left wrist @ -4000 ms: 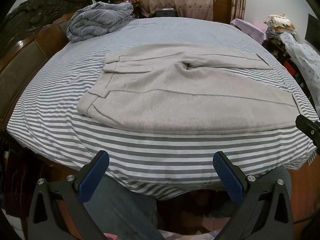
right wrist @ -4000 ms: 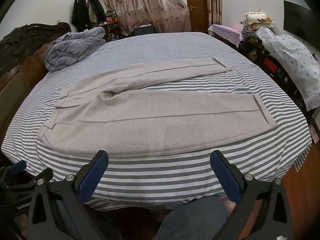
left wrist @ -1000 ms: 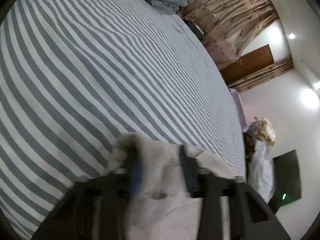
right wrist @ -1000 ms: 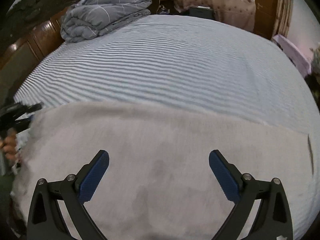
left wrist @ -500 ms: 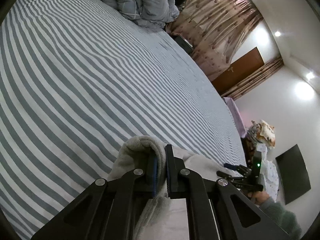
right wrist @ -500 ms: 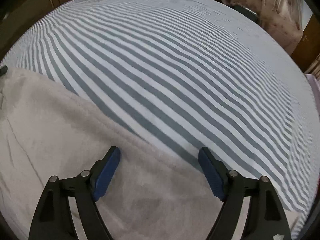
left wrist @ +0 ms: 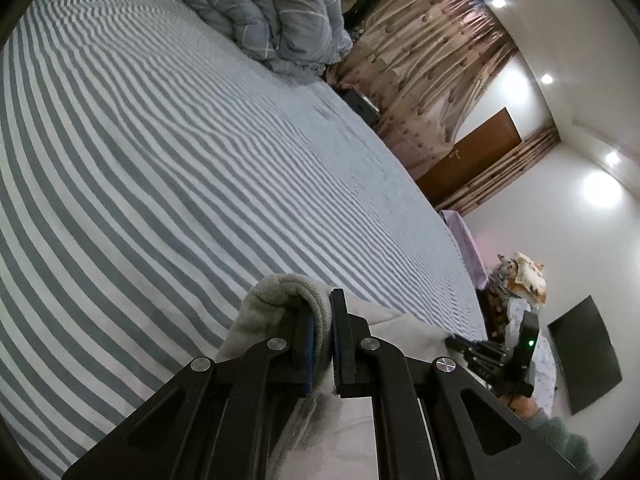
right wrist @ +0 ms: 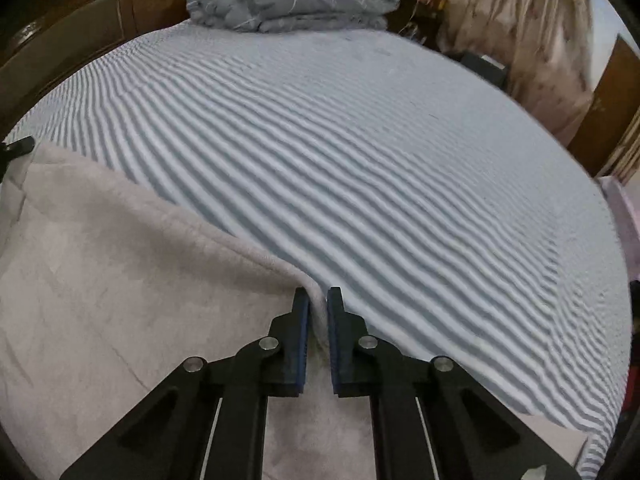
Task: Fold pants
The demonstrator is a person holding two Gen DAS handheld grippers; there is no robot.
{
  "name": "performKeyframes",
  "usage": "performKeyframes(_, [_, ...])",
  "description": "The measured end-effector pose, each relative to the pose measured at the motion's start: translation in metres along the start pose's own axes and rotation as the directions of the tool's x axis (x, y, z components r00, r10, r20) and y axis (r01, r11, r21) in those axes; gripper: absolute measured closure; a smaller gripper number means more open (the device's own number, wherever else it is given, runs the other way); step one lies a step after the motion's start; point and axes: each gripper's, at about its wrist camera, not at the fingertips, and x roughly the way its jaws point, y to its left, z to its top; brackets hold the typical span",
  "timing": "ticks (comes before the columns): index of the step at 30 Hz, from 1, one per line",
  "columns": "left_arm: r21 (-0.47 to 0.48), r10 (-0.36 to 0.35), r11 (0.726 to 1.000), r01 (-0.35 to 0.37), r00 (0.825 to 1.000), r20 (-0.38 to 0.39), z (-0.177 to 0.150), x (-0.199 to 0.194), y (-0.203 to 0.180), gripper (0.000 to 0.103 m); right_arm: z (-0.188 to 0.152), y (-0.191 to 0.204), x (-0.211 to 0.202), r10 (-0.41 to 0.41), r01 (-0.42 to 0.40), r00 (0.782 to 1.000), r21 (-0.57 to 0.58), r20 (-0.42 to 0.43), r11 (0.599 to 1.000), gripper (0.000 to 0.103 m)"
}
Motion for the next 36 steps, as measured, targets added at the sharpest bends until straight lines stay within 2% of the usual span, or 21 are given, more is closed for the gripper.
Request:
performKeyframes(3, [0.01,0.028,1.0,-0.029,1.0,0.012,-0.002,0.006,0.001,0.096,-0.002,0.005,0.018,-0.021,0.021,0.999,-0.009,-0.031,1.0,0.095])
performKeyframes(5, [-0.002,0.071,0.997,-0.071,0.997,-0.004,-0.003,0.015,0.009,0.096,-0.006,0.009,0.031,-0.024,0.024,0.998,-0.011,-0.059,1.0,0.095])
performKeyframes(11, [0.029,0.161,0.987,-0.159,0.985,-0.057,-0.003,0.035,0.017,0.095,0.005,0.011,0.042,-0.013,0.014,0.998,0.006,-0.065,1.0,0.091])
performKeyframes(15, [0.005,0.152,0.988,-0.152,0.984,-0.092,-0.001,0.03,0.018,0.088,0.012,0.015,0.044,-0.009,0.012,0.997,0.035,-0.074,0.999,0.086])
performKeyframes(19, [0.008,0.152,0.988,-0.152,0.984,-0.095,0.002,0.016,0.021,0.086,0.015,0.017,0.046,-0.012,0.016,0.997,0.047,-0.072,0.999,0.085])
performKeyframes(21, [0.017,0.174,0.985,-0.173,0.981,-0.088,0.004,0.01,0.023,0.08,0.015,0.02,0.044,-0.015,0.019,0.997,0.05,-0.075,0.999,0.084])
performKeyframes(23, [0.02,0.166,0.986,-0.165,0.981,-0.098,0.006,0.008,0.029,0.075,0.018,0.024,0.041,-0.016,0.019,0.997,0.042,-0.079,0.999,0.082])
performKeyframes(26, [0.03,0.124,0.992,-0.12,0.98,-0.157,0.009,0.019,0.032,0.072,0.022,0.026,0.037,-0.006,0.008,0.996,0.024,-0.088,1.0,0.077])
performKeyframes(29, [0.056,0.083,0.996,-0.072,0.971,-0.222,0.008,0.036,0.031,0.06,0.021,0.026,0.038,0.013,-0.013,0.995,0.004,-0.099,1.0,0.072])
performKeyframes(32, [0.088,0.07,0.995,-0.052,0.971,-0.227,0.011,0.049,0.028,0.054,0.02,0.022,0.044,0.027,-0.028,0.995,-0.004,-0.1,1.0,0.071])
performKeyframes(36, [0.083,0.084,0.994,-0.065,0.964,-0.251,0.014,0.057,0.022,0.05,0.023,0.014,0.052,0.057,-0.052,0.994,0.047,-0.089,0.997,0.07])
